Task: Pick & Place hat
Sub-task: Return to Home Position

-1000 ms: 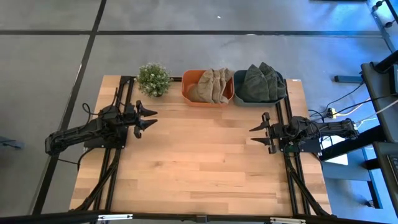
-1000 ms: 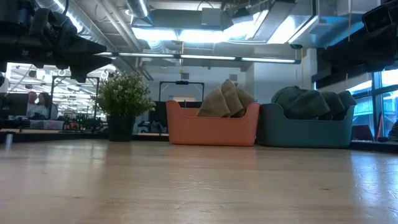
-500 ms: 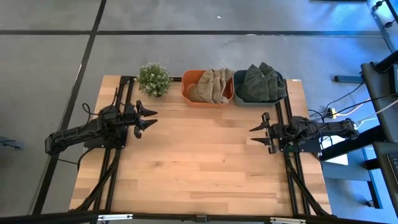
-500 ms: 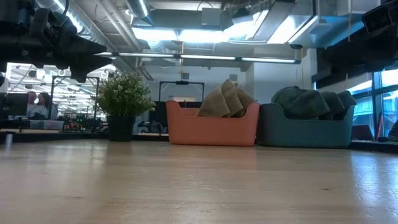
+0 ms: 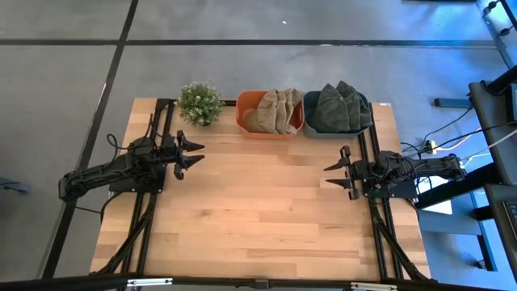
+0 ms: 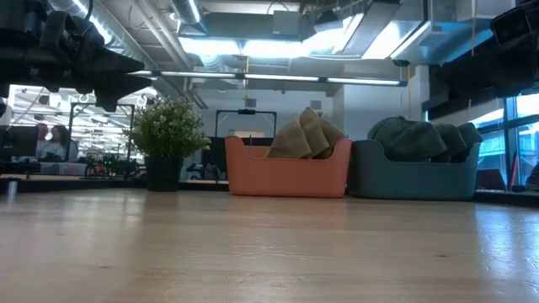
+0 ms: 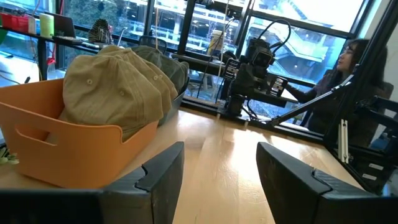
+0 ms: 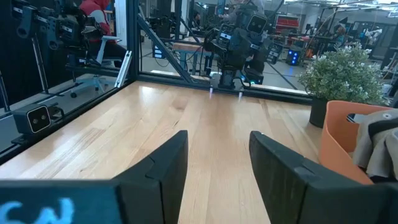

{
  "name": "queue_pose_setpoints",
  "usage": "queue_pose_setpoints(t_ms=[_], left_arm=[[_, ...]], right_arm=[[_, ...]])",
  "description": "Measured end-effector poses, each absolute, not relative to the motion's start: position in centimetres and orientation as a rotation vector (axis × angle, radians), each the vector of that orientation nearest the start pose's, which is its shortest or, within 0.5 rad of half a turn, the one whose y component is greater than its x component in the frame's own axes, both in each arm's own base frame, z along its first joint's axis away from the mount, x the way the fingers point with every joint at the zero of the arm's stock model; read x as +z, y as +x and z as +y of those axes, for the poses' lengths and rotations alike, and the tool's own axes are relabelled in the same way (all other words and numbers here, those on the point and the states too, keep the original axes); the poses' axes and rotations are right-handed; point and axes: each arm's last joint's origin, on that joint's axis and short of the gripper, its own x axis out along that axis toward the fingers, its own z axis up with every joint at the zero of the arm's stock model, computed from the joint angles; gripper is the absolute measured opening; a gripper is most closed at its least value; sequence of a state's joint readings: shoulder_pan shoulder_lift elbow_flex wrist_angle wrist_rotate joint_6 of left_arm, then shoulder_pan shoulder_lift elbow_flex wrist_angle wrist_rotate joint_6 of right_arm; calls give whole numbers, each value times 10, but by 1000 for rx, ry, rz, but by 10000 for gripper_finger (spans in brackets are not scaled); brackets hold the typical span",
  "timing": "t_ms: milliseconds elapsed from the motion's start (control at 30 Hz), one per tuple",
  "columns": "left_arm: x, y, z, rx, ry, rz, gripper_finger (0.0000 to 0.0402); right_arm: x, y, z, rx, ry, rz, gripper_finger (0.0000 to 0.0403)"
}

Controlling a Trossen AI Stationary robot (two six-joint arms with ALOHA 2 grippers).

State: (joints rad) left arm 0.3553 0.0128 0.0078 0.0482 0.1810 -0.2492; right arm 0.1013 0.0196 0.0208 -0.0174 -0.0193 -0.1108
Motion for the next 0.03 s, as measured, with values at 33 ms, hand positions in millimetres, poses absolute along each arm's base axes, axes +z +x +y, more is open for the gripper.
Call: queue_pose_setpoints(t_ms=[33], left_arm=[[170,93,29,168,-237,-63,196]], right_arm=[[167,97,10,121,-111,10,172]])
